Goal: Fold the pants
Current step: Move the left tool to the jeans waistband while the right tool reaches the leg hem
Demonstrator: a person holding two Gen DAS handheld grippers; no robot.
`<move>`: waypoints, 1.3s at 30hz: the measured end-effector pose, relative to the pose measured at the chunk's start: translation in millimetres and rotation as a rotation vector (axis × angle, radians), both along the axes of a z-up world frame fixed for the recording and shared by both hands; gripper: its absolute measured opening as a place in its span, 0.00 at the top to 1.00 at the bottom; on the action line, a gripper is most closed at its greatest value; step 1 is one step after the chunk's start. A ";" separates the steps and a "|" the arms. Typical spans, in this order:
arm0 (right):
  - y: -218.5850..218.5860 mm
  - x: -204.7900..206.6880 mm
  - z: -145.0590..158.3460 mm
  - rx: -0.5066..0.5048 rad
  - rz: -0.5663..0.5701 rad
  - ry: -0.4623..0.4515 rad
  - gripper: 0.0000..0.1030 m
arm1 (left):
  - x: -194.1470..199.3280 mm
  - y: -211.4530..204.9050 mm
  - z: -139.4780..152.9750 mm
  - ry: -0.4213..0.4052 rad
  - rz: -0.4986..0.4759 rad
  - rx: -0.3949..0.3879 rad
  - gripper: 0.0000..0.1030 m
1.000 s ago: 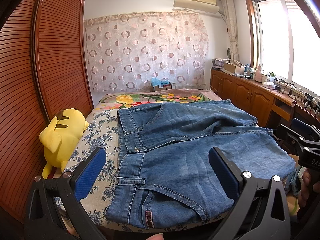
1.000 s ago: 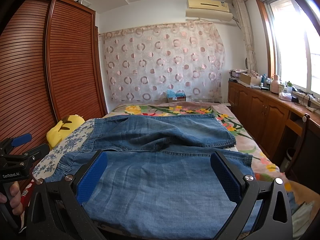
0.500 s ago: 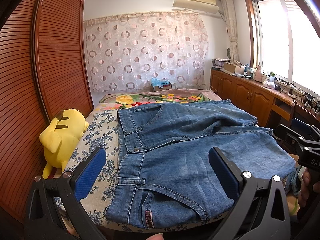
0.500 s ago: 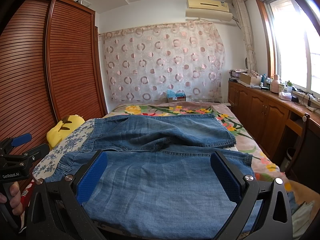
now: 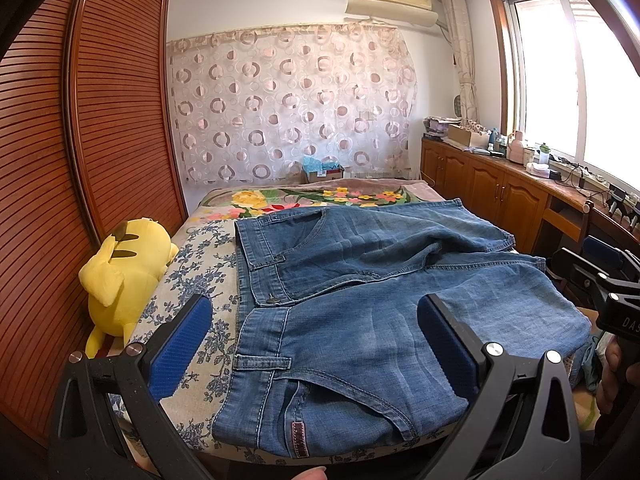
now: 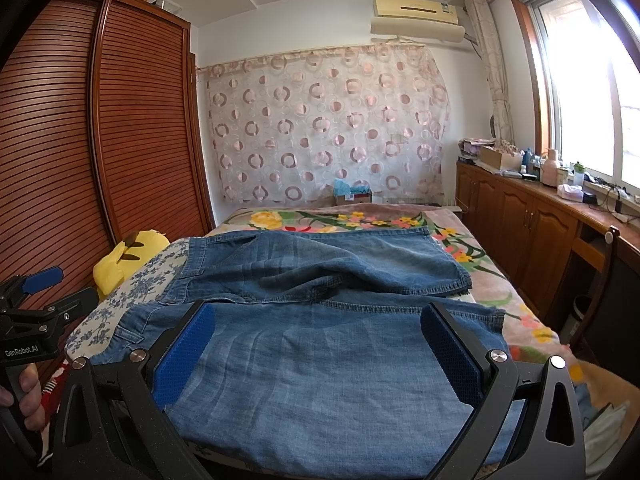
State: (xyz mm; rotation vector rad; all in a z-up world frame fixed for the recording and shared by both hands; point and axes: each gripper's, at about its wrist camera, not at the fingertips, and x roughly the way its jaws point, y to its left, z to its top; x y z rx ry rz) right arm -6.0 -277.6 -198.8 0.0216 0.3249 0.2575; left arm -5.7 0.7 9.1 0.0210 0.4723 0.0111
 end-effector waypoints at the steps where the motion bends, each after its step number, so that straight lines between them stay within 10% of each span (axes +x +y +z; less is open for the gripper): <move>1: -0.1 0.2 -0.2 0.001 0.000 0.001 0.01 | 0.1 -0.1 -0.3 0.000 0.001 0.001 0.00; 39: -19.7 15.6 -15.9 -0.080 -0.019 0.175 0.01 | 33.1 32.5 -71.2 0.228 -0.007 -0.007 0.00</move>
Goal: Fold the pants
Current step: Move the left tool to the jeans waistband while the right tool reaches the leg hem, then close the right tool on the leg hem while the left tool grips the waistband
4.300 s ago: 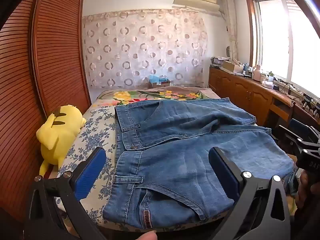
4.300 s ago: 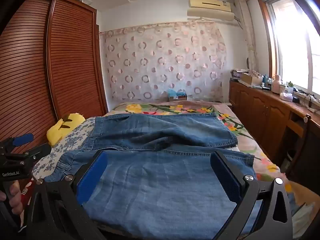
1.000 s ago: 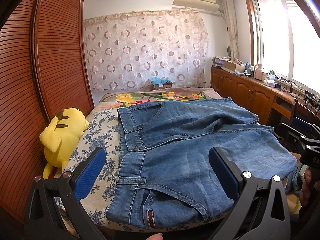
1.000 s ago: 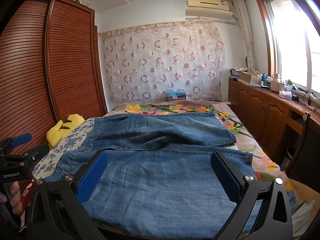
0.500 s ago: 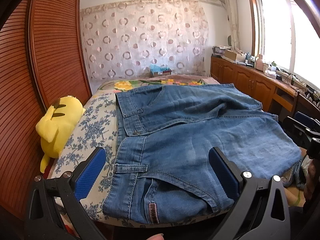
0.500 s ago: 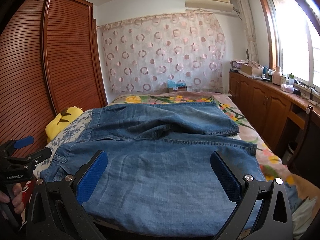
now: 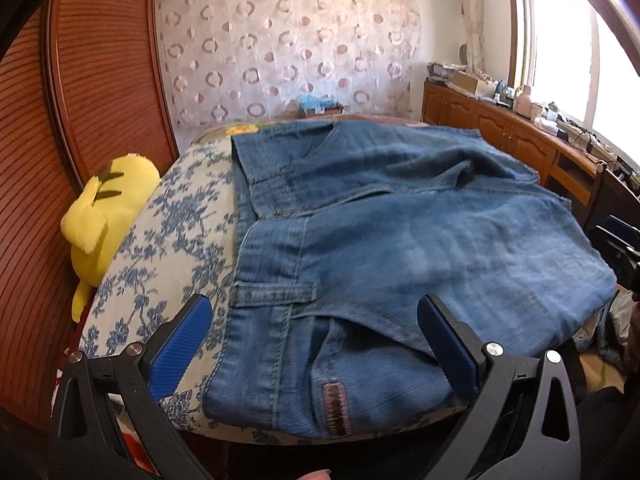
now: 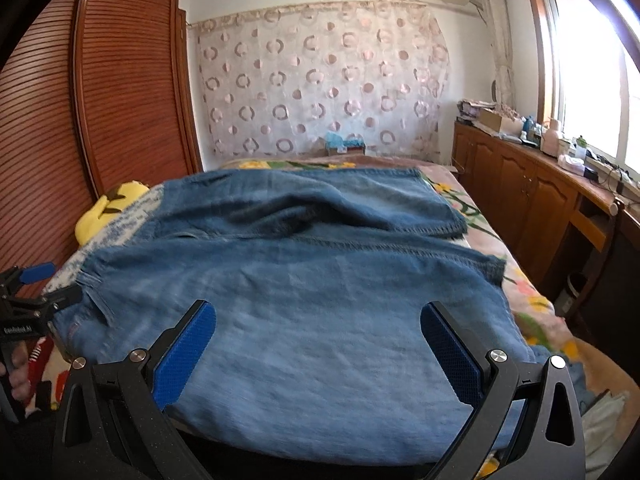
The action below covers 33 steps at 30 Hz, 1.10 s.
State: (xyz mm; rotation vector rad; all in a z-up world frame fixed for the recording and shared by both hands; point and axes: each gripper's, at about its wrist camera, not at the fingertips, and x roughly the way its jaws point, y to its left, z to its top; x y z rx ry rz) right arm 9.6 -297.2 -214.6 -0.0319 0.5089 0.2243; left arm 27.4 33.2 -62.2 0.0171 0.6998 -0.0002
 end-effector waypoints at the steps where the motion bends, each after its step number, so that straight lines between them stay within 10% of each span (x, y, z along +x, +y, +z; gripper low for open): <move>1: -0.6 1.4 1.4 -0.004 -0.002 0.006 0.03 | 0.3 2.2 -1.8 0.007 0.005 0.003 0.00; 19: -25.7 -11.7 31.9 -0.108 -0.096 0.131 0.11 | -6.9 70.2 -26.1 0.116 -0.003 -0.081 0.02; 28: -26.8 -23.6 47.3 -0.085 -0.119 0.204 0.17 | -14.1 67.4 -30.6 0.156 -0.072 -0.096 0.16; 33: -37.6 -28.8 47.0 -0.050 -0.129 0.221 0.18 | -13.8 68.0 -31.8 0.173 -0.111 -0.148 0.42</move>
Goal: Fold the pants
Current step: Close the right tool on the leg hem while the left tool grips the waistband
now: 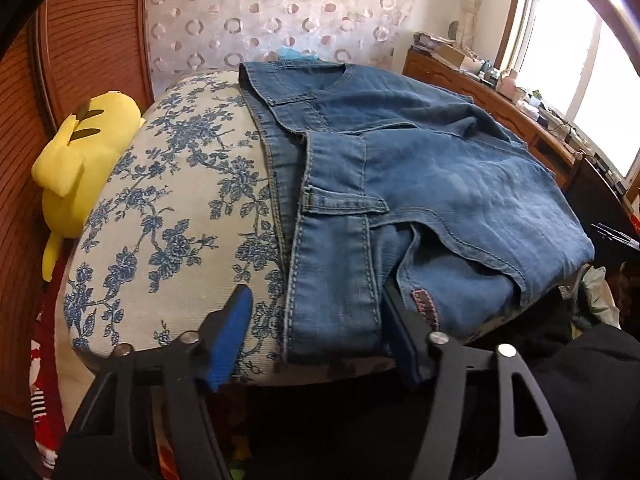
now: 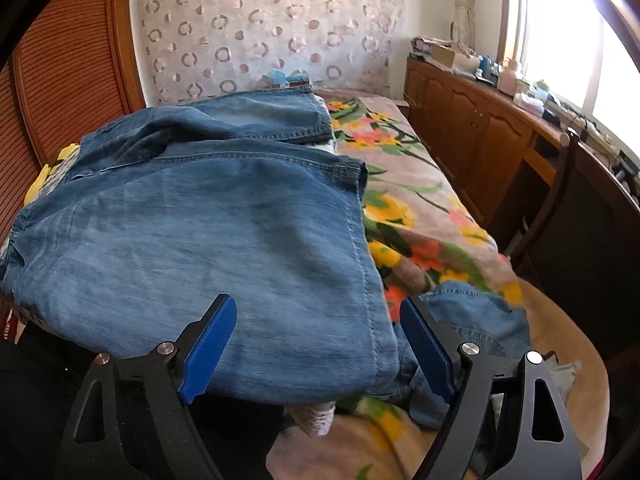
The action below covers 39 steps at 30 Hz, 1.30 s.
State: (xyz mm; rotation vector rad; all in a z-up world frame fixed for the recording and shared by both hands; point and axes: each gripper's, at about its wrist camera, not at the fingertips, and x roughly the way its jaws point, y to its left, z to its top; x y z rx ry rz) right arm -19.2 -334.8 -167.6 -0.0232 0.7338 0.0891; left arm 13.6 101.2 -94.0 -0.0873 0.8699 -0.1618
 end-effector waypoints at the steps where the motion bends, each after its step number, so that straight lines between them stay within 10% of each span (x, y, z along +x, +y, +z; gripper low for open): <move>1: -0.5 2.9 -1.0 0.003 0.000 0.001 0.18 | -0.1 -1.1 1.0 -0.002 -0.007 -0.006 0.48; 8: 2.5 8.2 -4.8 0.021 0.008 0.018 0.19 | 0.9 -11.3 3.4 -0.009 -0.055 -0.010 0.82; 27: -42.7 54.9 -10.3 0.146 0.032 0.133 0.31 | 11.1 -15.3 17.6 -0.062 -0.039 0.006 0.89; 36: -36.3 51.0 0.5 0.088 0.070 0.104 0.95 | 7.6 -17.6 18.1 -0.081 -0.043 0.002 0.92; 39: -37.1 48.8 1.7 0.061 0.056 0.083 0.97 | 1.1 -19.4 24.7 -0.109 -0.054 -0.008 0.93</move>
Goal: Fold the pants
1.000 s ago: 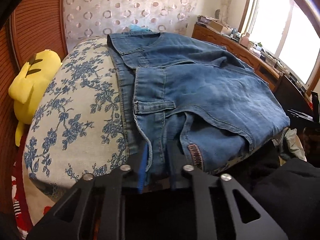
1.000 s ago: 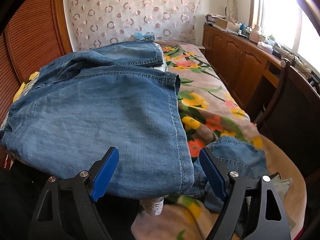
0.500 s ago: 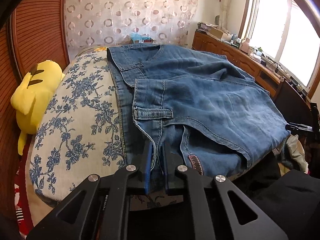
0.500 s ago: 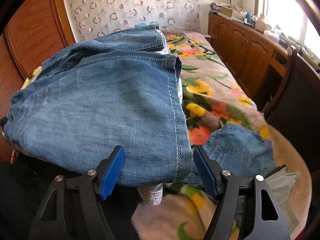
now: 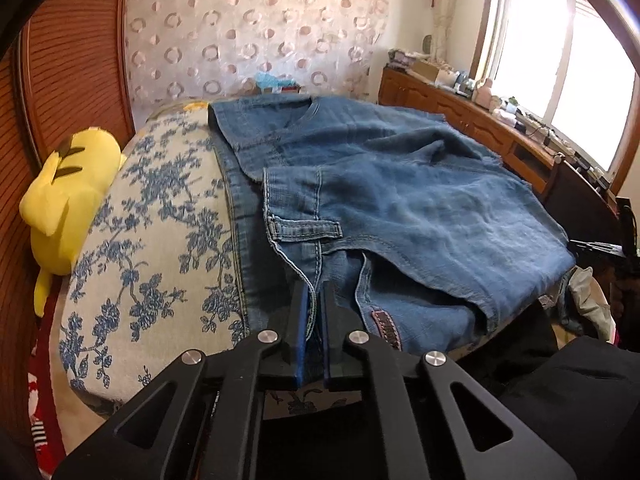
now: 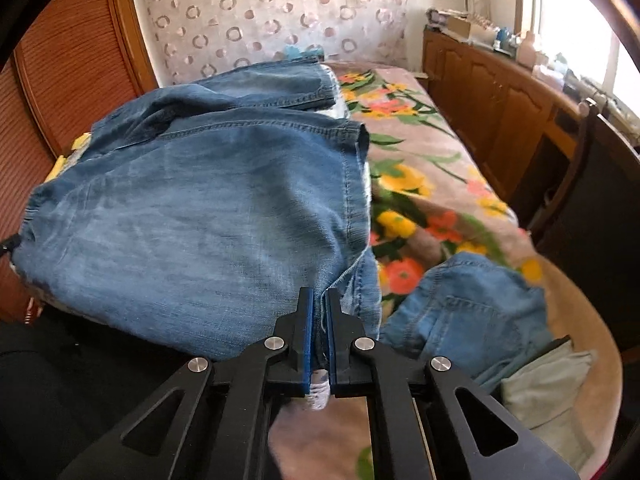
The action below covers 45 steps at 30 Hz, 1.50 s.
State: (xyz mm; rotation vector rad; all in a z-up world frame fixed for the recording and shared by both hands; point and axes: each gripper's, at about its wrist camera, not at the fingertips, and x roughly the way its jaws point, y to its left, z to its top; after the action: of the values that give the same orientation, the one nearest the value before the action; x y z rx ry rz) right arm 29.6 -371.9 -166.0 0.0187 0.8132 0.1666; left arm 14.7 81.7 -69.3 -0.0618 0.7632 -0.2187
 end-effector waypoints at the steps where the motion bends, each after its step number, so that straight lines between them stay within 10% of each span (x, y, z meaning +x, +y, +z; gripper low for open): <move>1: 1.2 -0.5 2.3 -0.007 0.000 -0.009 0.97 | -0.7 1.0 2.3 -0.001 0.001 -0.011 0.94; 17: 14.2 -33.3 92.3 -0.052 0.047 -0.296 0.98 | -20.5 12.4 72.5 -0.173 0.013 -0.011 0.95; 31: 32.9 3.9 65.1 -0.056 0.093 -0.352 0.98 | 23.1 16.5 69.4 -0.149 0.007 0.021 0.96; 38: 31.6 2.8 48.1 -0.067 0.089 -0.314 0.98 | 6.5 29.2 22.0 -0.022 0.025 0.016 0.56; 45: 33.7 8.3 45.2 -0.076 0.077 -0.283 0.98 | -9.8 31.8 -9.7 0.051 0.017 -0.045 0.50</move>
State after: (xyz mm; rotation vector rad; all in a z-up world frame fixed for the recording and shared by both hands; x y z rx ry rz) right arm 37.8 -338.1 -120.7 -0.1060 0.5378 0.2053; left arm 4.9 113.5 -79.0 -0.1173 0.8087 -0.2190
